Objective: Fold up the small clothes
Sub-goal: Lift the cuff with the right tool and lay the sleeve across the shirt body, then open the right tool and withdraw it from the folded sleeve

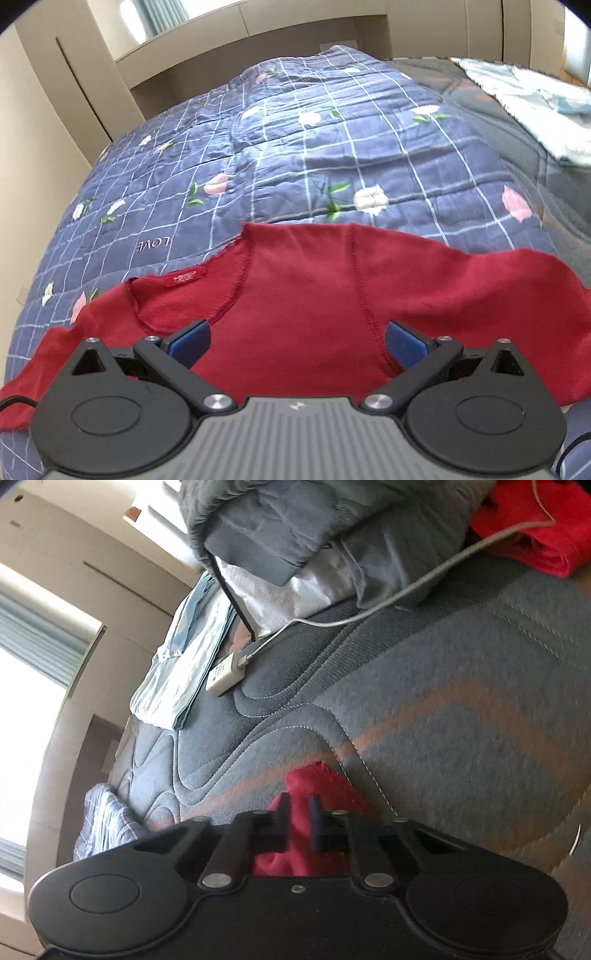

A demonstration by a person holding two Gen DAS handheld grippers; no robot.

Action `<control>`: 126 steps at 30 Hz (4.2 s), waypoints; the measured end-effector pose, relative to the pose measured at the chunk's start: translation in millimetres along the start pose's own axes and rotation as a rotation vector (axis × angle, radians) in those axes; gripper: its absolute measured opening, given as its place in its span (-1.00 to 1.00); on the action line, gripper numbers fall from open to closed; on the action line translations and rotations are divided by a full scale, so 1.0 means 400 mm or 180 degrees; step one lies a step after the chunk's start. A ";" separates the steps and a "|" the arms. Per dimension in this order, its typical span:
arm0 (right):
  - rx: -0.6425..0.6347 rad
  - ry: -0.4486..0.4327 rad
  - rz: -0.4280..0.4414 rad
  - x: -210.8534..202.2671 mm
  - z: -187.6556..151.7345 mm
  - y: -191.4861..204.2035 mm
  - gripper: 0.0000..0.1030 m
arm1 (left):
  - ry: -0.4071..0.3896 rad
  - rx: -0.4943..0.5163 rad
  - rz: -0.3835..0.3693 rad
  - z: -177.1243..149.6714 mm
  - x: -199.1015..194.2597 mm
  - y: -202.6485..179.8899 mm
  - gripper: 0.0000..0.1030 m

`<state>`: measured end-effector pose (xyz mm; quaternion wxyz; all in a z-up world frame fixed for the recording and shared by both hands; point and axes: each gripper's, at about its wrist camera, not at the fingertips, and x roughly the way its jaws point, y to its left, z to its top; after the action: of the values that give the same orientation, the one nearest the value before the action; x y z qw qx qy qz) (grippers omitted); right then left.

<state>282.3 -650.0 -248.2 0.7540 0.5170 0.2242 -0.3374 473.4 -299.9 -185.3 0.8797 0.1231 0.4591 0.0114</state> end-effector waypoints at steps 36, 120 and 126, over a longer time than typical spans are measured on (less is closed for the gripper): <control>-0.1072 -0.0371 0.0635 -0.072 -0.092 0.292 -0.87 | 0.0274 -0.0593 -0.0371 -0.104 0.028 0.309 0.99; -0.4396 -0.0629 -0.0053 -0.092 -0.648 0.291 0.99 | 0.0263 -0.1091 0.0223 -0.260 0.218 0.624 1.00; -0.4263 -0.0733 0.0312 -0.133 -0.635 0.338 0.99 | 0.0227 -0.1121 0.0124 -0.268 0.218 0.639 1.00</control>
<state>349.6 -366.7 -219.5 0.9449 -0.0909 0.2794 -0.1442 460.8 -18.4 -256.3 0.8705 -0.0246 0.4784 0.1130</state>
